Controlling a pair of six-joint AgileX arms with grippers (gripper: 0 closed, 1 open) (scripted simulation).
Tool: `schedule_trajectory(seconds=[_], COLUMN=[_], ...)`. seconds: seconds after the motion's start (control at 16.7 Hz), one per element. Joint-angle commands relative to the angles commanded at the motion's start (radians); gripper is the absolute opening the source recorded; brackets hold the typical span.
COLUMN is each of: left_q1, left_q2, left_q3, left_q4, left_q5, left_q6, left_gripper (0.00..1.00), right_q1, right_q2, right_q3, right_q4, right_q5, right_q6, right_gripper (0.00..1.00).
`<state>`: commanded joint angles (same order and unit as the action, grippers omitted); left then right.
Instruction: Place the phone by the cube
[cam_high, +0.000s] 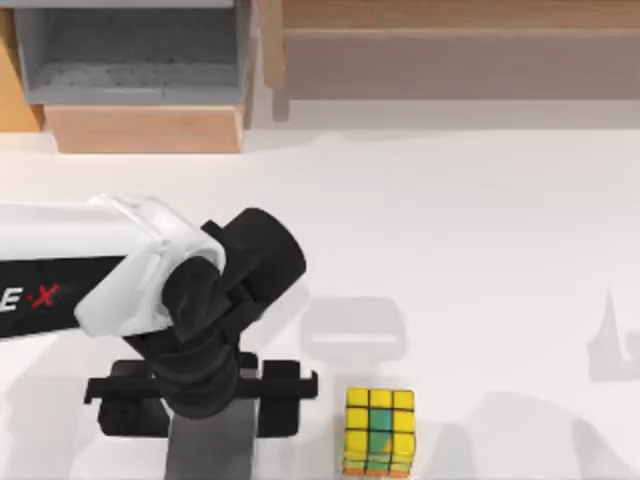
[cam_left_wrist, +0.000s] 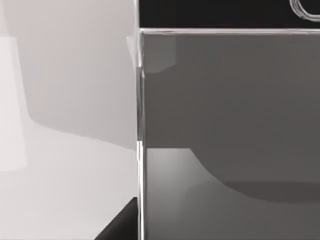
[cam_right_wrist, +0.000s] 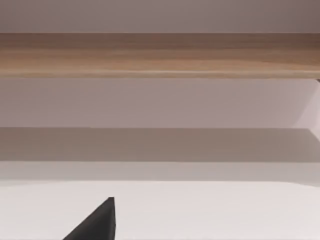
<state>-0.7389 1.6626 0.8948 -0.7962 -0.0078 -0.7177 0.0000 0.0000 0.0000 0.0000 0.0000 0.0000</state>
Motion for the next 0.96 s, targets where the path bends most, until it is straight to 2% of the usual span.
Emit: schedule_trajectory(seconds=[0.6,0.96], left_q1=[0.0,0.0], left_q2=[0.0,0.0], left_q3=[0.0,0.0], left_q4=[0.0,0.0], left_q5=[0.0,0.0], left_q6=[0.0,0.0], left_gripper=[0.98,1.0], right_q1=[0.0,0.0], right_q2=[0.0,0.0], right_q3=[0.0,0.0], right_q4=[0.0,0.0], right_q5=[0.0,0.0], right_q6=[0.0,0.0], right_gripper=[1.0,1.0])
